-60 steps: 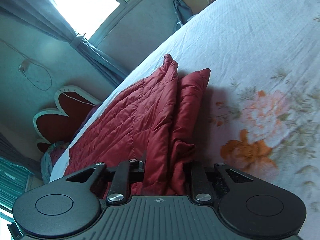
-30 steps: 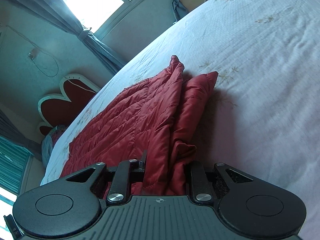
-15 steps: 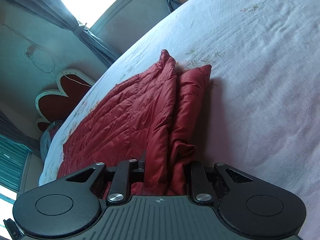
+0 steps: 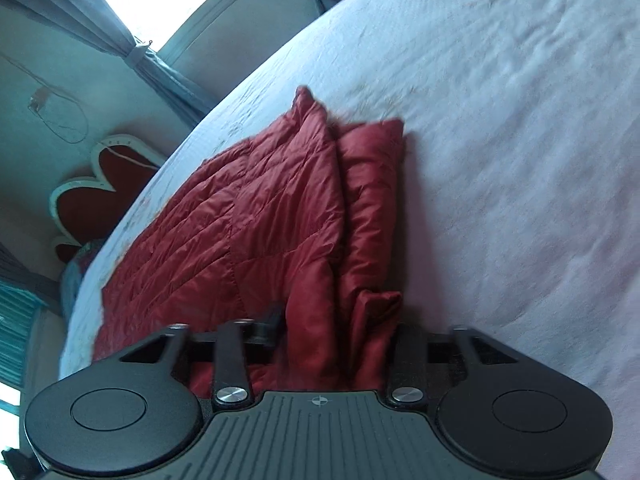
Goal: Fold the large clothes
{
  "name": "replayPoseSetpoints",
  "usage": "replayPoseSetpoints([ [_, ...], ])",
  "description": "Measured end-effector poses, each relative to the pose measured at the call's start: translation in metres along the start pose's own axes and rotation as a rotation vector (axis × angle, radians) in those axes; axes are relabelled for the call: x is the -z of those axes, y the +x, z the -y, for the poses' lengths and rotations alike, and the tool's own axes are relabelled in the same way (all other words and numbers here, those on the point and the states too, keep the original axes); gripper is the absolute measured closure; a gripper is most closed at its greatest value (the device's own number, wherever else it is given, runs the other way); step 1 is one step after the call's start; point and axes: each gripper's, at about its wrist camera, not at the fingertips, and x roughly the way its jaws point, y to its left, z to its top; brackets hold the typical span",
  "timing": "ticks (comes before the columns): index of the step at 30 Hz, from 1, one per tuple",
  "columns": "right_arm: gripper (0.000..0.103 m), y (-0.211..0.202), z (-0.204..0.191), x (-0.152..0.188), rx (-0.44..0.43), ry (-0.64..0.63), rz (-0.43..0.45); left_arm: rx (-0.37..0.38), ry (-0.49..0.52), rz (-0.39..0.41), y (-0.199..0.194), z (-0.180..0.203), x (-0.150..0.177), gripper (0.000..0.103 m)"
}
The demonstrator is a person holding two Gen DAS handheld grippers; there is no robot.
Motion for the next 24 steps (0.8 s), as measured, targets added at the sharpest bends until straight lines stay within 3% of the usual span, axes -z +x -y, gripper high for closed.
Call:
replayPoseSetpoints([
  [1,0.028,-0.006,-0.003,0.000,0.037,-0.013,0.039,0.011,-0.005,0.014,-0.005,0.000,0.001,0.030],
  [2,0.023,-0.015,-0.004,-0.002,0.084,-0.024,0.087,0.007,-0.005,0.031,-0.009,0.000,0.001,0.017],
  [6,0.022,-0.044,-0.004,-0.008,0.136,-0.036,0.175,0.023,-0.035,0.035,-0.014,-0.007,0.002,0.018],
  [8,0.044,-0.056,-0.012,-0.009,0.136,-0.079,0.197,0.038,-0.054,0.038,-0.012,-0.010,0.000,0.022],
  [10,0.092,-0.061,-0.026,-0.008,0.141,-0.112,0.193,0.051,-0.069,0.036,-0.008,-0.012,-0.003,0.027],
  [11,0.100,-0.061,-0.035,-0.006,0.120,-0.141,0.196,0.066,-0.077,0.031,-0.006,-0.012,-0.004,0.029],
  [15,0.101,-0.043,-0.082,0.008,0.025,-0.282,0.157,0.077,-0.084,0.014,0.006,-0.010,-0.006,0.040],
  [17,0.101,-0.026,-0.113,0.019,-0.026,-0.363,0.118,0.082,-0.071,-0.008,0.012,-0.009,-0.009,0.068],
  [21,0.101,0.010,-0.161,0.042,-0.066,-0.495,0.058,0.093,-0.048,-0.005,0.012,-0.006,-0.014,0.076],
  [24,0.101,0.035,-0.179,0.051,-0.069,-0.509,0.019,0.109,-0.027,0.006,0.005,0.003,-0.021,0.081],
])
